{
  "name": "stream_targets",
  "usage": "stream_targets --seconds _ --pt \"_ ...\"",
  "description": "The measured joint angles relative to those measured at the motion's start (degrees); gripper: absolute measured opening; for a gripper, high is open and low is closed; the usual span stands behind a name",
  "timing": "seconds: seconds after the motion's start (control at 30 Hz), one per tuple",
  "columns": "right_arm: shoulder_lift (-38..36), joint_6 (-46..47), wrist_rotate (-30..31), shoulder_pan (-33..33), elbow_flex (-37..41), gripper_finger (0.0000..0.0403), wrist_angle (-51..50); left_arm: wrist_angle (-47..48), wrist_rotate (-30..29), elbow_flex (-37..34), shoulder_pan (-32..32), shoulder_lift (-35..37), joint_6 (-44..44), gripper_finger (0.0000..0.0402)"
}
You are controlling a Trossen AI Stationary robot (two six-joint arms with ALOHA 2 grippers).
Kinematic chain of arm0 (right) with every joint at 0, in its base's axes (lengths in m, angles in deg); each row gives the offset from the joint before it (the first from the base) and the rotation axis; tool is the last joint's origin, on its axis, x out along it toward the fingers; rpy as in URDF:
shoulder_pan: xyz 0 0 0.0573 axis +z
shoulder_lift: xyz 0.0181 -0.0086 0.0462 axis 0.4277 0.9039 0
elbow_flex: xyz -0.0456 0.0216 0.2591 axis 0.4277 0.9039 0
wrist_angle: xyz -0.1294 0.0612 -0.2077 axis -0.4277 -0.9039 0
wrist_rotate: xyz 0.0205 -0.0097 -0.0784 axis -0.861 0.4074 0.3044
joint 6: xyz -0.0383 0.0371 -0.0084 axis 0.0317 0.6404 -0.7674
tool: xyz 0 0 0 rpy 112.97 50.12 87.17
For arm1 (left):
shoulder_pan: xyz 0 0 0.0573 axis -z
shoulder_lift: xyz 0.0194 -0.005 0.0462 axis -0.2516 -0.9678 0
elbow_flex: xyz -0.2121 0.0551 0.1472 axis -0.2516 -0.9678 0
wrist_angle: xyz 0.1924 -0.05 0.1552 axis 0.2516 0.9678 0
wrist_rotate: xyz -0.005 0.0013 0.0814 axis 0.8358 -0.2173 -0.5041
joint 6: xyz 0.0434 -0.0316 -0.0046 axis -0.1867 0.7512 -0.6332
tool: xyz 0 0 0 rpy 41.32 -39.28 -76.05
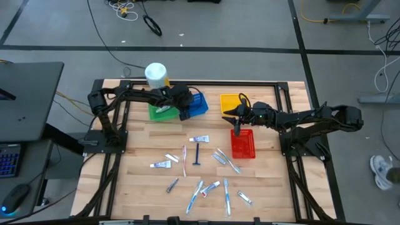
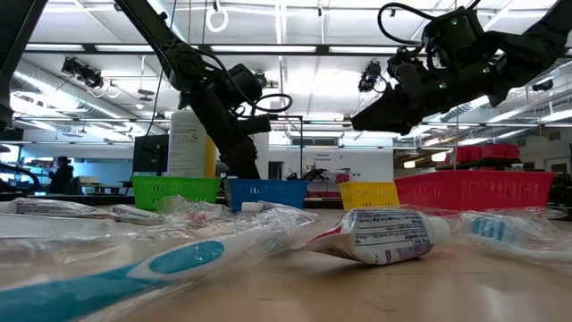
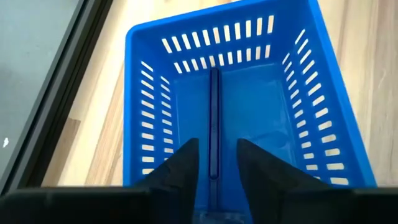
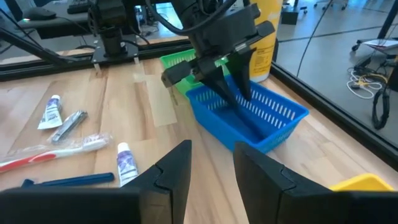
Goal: Pick & Place Travel size toiletries
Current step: Put the green toothbrush into the yellow bin
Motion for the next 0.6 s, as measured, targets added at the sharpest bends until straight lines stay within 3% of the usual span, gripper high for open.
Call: stream_targets --seconds 0.23,0.4,0.6 --pt "0.0 0.0 -0.03 0.91 0.0 0.0131 0.0 -0.49 -0.27 0.0 0.15 0.0 2.15 0.0161" --pt "0.0 0.0 -0.02 1.39 0.0 0.0131 -0.02 0.28 -3.97 -0.04 1.17 2.25 2.61 0.0154" --pt "0.0 0.33 -0.08 1.54 0.0 0.0131 -1.31 6.53 -1.62 -0.04 4.05 11.27 5.37 0.0135"
